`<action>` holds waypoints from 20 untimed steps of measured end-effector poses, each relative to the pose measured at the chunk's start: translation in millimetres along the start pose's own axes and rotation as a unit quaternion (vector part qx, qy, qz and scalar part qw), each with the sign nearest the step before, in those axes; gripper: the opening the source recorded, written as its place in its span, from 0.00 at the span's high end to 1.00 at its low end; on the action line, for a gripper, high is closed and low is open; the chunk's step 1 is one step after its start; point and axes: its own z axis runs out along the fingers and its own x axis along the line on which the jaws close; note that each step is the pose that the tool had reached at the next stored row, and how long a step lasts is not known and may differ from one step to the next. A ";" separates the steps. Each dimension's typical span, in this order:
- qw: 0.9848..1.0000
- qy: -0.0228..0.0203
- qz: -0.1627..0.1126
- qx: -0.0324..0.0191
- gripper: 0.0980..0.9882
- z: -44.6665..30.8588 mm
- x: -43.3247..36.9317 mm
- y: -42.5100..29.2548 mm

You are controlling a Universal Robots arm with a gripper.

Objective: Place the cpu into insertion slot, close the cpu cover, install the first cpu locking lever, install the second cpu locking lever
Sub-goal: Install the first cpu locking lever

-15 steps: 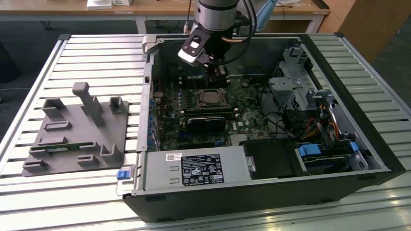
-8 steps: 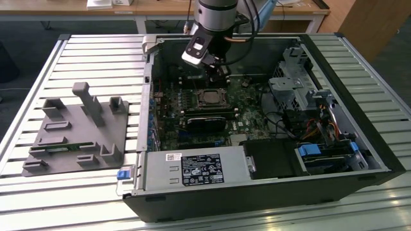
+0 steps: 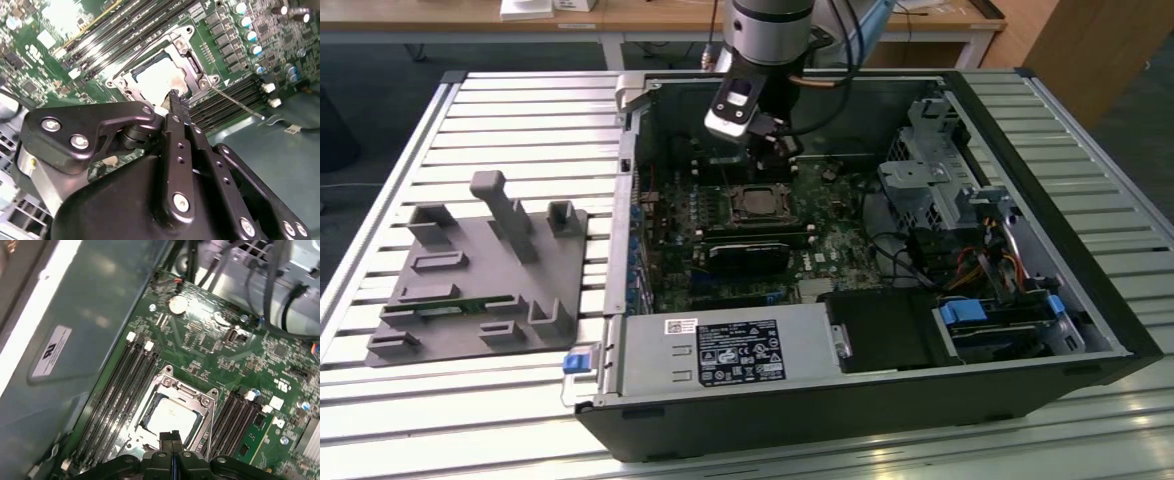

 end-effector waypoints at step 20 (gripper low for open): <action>0.984 0.004 -0.176 0.002 0.99 0.5 0.0 0.0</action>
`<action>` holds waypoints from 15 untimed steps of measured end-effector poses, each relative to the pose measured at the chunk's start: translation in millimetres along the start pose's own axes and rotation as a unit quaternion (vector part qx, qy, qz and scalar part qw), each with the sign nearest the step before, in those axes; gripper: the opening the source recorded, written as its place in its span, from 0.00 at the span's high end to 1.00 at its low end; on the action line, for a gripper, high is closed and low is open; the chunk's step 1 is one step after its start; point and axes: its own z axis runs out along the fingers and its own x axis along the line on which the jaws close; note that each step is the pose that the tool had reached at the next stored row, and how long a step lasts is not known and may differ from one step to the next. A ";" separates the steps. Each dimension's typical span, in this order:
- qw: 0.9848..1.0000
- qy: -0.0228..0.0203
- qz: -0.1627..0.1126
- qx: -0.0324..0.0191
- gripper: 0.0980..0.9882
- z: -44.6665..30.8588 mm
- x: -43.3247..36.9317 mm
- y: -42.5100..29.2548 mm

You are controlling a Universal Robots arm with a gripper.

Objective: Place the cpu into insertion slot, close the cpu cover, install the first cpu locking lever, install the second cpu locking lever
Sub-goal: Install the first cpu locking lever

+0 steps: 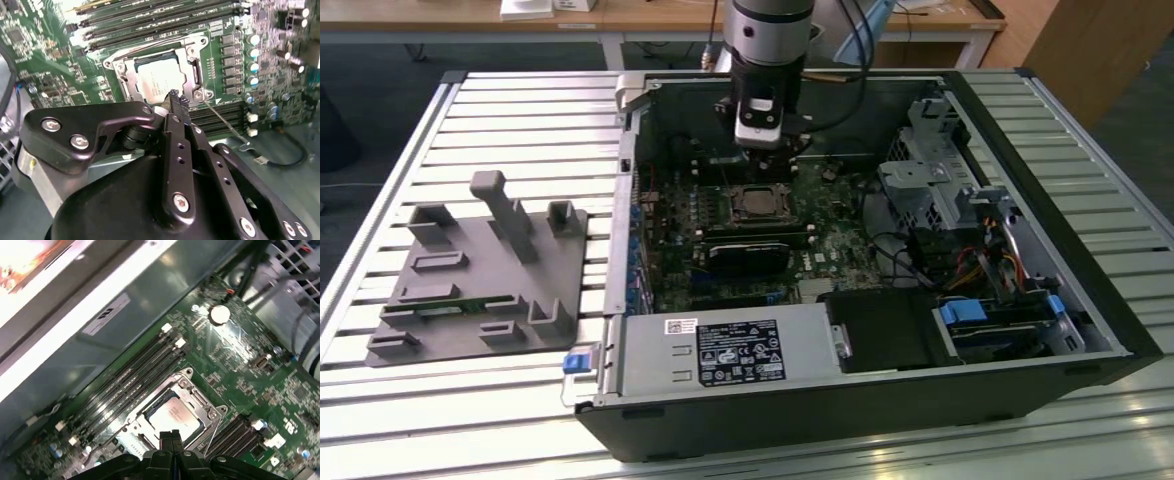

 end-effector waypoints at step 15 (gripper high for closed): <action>0.991 0.003 -0.136 0.002 0.99 1.0 0.0 0.0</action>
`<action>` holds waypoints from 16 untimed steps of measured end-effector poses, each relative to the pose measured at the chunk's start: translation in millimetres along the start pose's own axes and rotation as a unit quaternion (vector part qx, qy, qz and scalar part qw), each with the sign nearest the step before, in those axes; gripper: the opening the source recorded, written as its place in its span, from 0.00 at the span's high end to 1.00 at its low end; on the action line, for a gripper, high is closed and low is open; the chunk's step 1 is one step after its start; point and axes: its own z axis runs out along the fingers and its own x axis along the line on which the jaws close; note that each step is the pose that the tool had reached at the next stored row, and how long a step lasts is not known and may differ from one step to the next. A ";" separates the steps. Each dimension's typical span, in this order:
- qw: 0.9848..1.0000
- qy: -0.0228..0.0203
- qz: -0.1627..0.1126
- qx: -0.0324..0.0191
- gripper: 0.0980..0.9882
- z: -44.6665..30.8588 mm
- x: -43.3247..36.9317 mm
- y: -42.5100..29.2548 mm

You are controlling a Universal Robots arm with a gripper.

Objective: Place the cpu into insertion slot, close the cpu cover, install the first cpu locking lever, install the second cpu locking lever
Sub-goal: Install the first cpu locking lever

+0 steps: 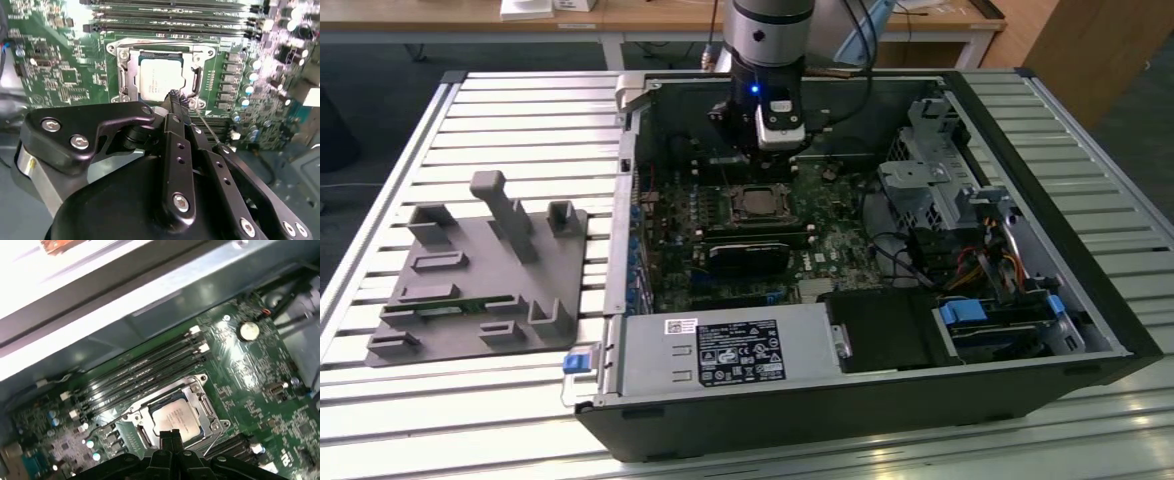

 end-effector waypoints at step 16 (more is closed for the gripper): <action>0.993 -0.005 -0.120 -0.001 0.99 -0.5 0.0 0.0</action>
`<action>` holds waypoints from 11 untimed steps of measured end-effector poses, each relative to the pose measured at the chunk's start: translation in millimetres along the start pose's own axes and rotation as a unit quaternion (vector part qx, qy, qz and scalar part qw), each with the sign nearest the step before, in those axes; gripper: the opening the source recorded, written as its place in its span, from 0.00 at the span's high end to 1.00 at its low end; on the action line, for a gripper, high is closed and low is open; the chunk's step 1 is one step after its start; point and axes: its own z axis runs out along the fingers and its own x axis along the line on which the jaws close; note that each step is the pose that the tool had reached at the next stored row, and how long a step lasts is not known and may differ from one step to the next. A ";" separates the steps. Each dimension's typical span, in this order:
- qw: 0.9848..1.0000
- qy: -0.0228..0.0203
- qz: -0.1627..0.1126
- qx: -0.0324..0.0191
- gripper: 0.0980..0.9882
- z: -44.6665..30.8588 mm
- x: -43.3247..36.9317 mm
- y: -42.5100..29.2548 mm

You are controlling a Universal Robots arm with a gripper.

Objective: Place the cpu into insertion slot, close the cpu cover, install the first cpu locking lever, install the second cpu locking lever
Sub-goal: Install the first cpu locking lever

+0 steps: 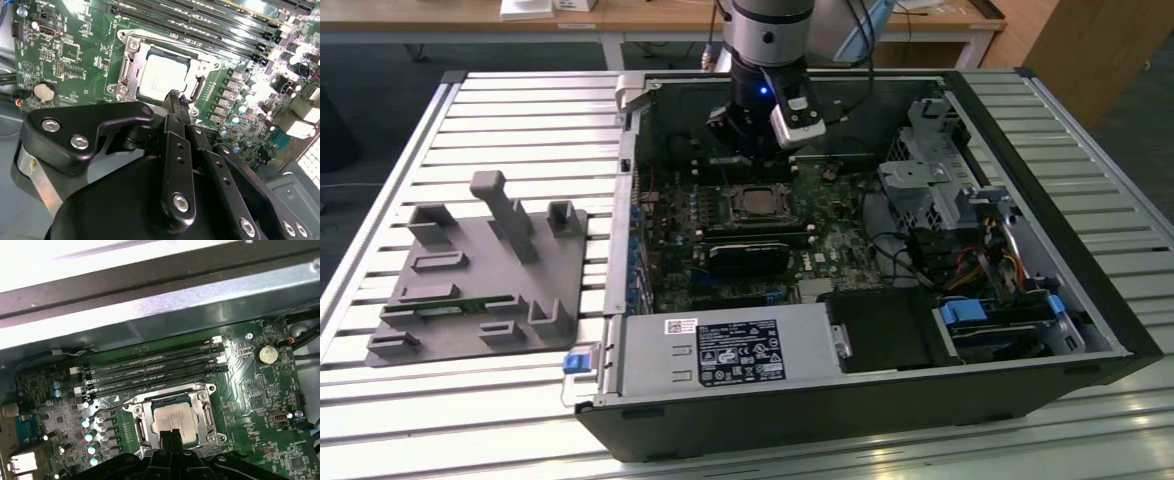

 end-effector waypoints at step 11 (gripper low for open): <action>0.998 -0.003 -0.063 -0.001 0.99 -4.6 0.0 0.2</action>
